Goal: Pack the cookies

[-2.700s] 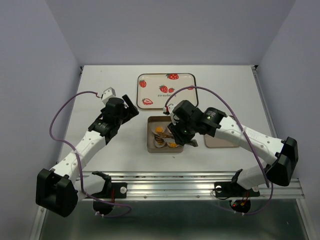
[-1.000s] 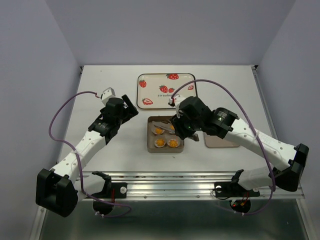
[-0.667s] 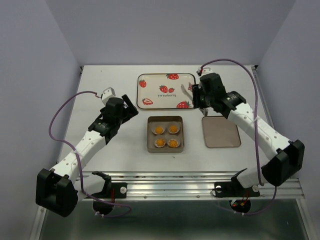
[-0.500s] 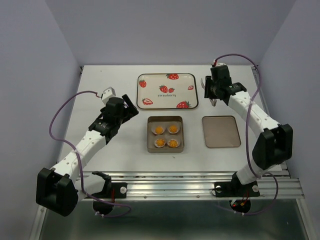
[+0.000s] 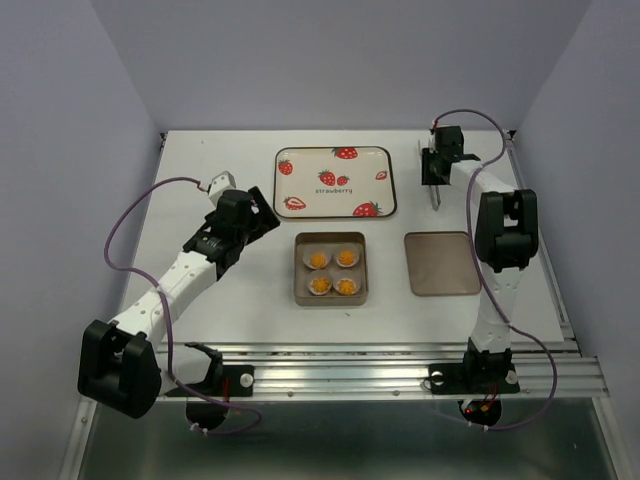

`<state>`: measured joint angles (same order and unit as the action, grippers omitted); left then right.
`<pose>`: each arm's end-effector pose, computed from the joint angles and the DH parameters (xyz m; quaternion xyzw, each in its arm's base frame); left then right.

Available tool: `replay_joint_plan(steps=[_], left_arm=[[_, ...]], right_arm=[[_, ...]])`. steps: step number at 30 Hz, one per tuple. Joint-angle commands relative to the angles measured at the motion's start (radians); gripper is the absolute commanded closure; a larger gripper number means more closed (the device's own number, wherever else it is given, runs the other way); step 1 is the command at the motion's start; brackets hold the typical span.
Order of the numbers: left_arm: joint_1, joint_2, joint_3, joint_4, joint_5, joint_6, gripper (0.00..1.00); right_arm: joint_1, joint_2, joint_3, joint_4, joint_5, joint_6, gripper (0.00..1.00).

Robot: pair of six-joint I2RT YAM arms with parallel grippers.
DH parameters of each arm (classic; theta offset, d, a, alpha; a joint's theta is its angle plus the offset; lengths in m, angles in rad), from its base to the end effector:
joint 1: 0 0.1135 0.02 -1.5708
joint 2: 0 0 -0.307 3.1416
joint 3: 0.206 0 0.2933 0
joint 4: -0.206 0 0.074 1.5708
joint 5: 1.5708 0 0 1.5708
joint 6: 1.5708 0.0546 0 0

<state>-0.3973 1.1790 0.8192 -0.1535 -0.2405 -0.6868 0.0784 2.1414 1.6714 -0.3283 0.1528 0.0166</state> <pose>0.2847 -0.1054 0.2899 -0.1835 0.8395 -0.1696 0.4825 0.5572 0.0354 0.2037 0.0002 0.9241 -0.0528 0.3786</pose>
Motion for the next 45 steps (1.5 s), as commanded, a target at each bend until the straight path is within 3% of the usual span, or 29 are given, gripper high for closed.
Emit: replay_joint_plan(steps=[1, 9, 13, 18, 21, 25, 28, 31, 33, 36, 41, 45], left_arm=[[0.006, 0.004, 0.063, 0.026, -0.019, 0.030, 0.01], [0.009, 0.013, 0.067, 0.022, -0.020, 0.041, 0.01], [0.009, 0.007, 0.067, 0.019, -0.020, 0.043, 0.01], [0.011, -0.002, 0.070, 0.022, -0.005, 0.044, 0.01], [0.011, -0.025, 0.064, 0.025, 0.012, 0.040, 0.01], [0.009, -0.065, 0.043, 0.026, 0.029, 0.032, 0.01], [0.011, -0.102, 0.014, 0.029, 0.040, 0.023, 0.01], [0.008, -0.123, -0.012, 0.032, 0.061, 0.024, 0.01], [0.008, -0.134, -0.028, 0.029, 0.069, 0.029, 0.01], [0.005, -0.157, -0.046, 0.022, 0.089, 0.030, 0.01], [-0.008, -0.205, -0.081, 0.026, 0.116, 0.027, 0.01], [-0.012, -0.225, -0.115, 0.040, 0.173, 0.024, 0.01]], right_arm=[[0.008, 0.055, 0.093, 0.087, -0.001, -0.057, 0.56], [0.008, 0.120, 0.091, 0.098, -0.006, -0.018, 0.51], [0.008, 0.089, 0.070, 0.098, 0.007, -0.020, 0.34], [0.008, 0.002, 0.036, 0.092, -0.039, -0.066, 0.21], [0.008, -0.080, 0.010, 0.053, -0.085, -0.093, 0.00], [0.008, -0.199, -0.028, -0.068, -0.130, -0.038, 0.00], [0.017, -0.351, -0.166, -0.138, -0.119, 0.072, 0.00], [0.151, -0.503, -0.327, -0.250, 0.026, 0.115, 0.00], [0.319, -0.566, -0.398, -0.291, 0.149, 0.147, 0.00], [0.392, -0.649, -0.472, -0.391, 0.124, 0.314, 0.00], [0.488, -0.791, -0.655, -0.462, 0.120, 0.385, 0.00], [0.544, -0.753, -0.641, -0.497, 0.132, 0.399, 0.04]])
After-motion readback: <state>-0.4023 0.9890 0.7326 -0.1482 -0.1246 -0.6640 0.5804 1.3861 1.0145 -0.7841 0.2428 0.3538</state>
